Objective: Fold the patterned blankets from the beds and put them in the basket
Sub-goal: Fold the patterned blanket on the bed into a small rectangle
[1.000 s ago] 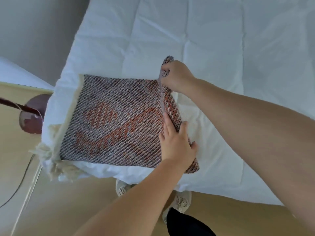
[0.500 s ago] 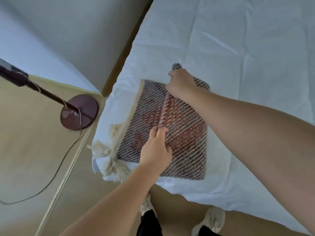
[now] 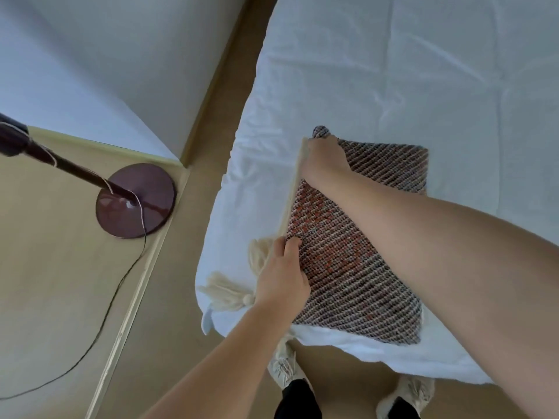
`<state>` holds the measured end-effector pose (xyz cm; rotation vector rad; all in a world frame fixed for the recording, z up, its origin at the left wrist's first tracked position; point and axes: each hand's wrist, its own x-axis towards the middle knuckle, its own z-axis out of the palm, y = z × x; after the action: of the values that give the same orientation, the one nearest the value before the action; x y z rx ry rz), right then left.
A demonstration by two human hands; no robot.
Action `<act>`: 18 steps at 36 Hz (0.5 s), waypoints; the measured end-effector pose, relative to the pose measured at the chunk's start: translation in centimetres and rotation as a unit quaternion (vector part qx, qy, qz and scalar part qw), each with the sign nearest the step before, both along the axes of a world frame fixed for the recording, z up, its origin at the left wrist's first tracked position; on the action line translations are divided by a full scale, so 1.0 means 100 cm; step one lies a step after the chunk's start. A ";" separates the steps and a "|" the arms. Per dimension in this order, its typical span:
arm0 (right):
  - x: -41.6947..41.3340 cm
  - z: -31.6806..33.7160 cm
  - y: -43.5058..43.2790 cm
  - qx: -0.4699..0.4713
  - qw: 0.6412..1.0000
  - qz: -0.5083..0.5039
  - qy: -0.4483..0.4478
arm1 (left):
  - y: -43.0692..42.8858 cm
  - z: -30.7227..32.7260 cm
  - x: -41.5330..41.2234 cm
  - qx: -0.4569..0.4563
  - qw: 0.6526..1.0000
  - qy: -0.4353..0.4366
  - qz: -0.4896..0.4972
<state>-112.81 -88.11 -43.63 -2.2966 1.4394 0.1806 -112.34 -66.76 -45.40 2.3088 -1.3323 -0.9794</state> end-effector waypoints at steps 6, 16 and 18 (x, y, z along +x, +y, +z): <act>-0.004 -0.024 0.002 -0.012 0.999 -0.006 -0.036 | -0.009 -0.014 0.007 0.011 0.996 -0.072 -0.043; -0.066 -0.047 -0.019 -0.070 0.990 0.073 0.098 | -0.050 -0.035 0.016 0.041 0.991 -0.104 -0.067; -0.102 -0.051 -0.024 -0.078 0.987 0.049 0.132 | -0.053 -0.040 0.019 0.042 0.990 -0.106 -0.079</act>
<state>-122.99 -90.56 -48.70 -2.5517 1.5128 0.4296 -110.45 -72.02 -49.36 2.4587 -1.6079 -0.8698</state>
